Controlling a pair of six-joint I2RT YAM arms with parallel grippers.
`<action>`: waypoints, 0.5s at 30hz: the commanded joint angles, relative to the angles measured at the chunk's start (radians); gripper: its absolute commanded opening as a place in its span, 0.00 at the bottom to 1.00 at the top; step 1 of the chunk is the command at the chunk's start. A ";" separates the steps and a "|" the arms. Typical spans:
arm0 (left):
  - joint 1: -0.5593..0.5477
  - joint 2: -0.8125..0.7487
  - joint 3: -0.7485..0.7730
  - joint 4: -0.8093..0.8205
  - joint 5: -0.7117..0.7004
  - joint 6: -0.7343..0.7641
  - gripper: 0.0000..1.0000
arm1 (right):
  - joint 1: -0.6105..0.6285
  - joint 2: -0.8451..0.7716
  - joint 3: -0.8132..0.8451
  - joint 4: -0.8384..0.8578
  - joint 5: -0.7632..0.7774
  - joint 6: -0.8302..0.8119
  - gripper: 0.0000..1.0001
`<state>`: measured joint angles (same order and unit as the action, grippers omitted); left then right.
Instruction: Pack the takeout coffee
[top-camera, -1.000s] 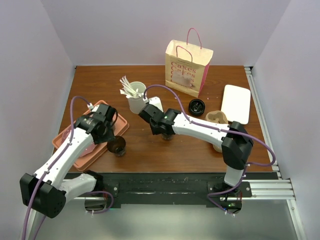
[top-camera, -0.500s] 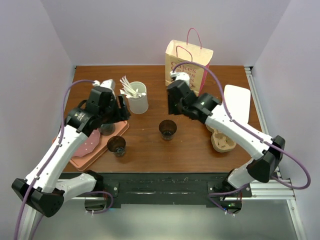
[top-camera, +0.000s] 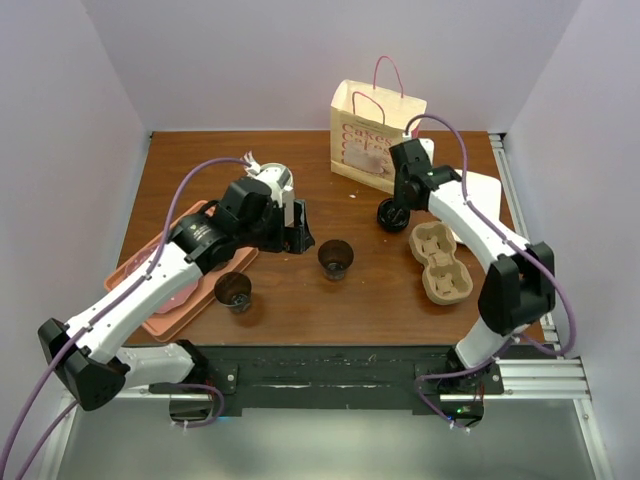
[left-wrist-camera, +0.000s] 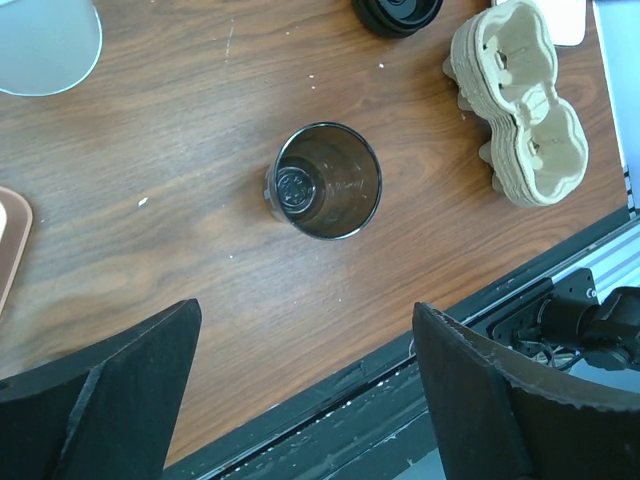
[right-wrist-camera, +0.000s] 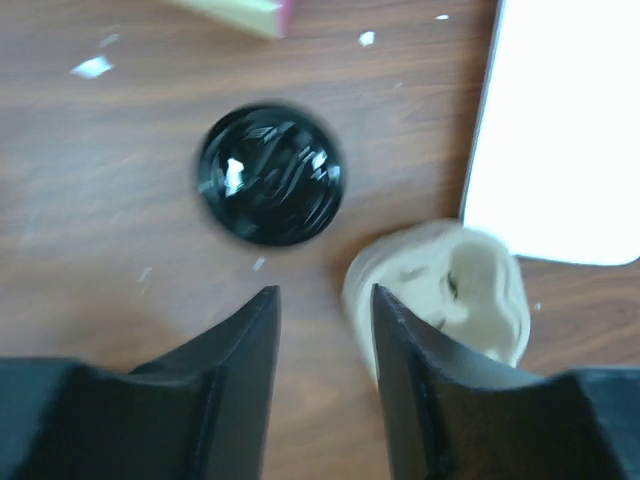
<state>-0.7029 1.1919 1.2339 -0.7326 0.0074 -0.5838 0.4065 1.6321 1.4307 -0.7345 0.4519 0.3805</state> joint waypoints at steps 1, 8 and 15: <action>0.000 0.014 0.068 -0.023 -0.004 -0.027 0.94 | -0.107 0.092 0.028 0.131 -0.085 -0.064 0.42; 0.002 -0.041 0.042 -0.005 -0.012 -0.067 0.90 | -0.170 0.239 0.074 0.228 -0.235 -0.153 0.42; 0.000 -0.058 0.065 -0.011 -0.037 -0.053 0.89 | -0.175 0.316 0.125 0.213 -0.249 -0.183 0.42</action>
<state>-0.7029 1.1515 1.2552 -0.7509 -0.0093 -0.6357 0.2291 1.9350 1.4765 -0.5510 0.2321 0.2432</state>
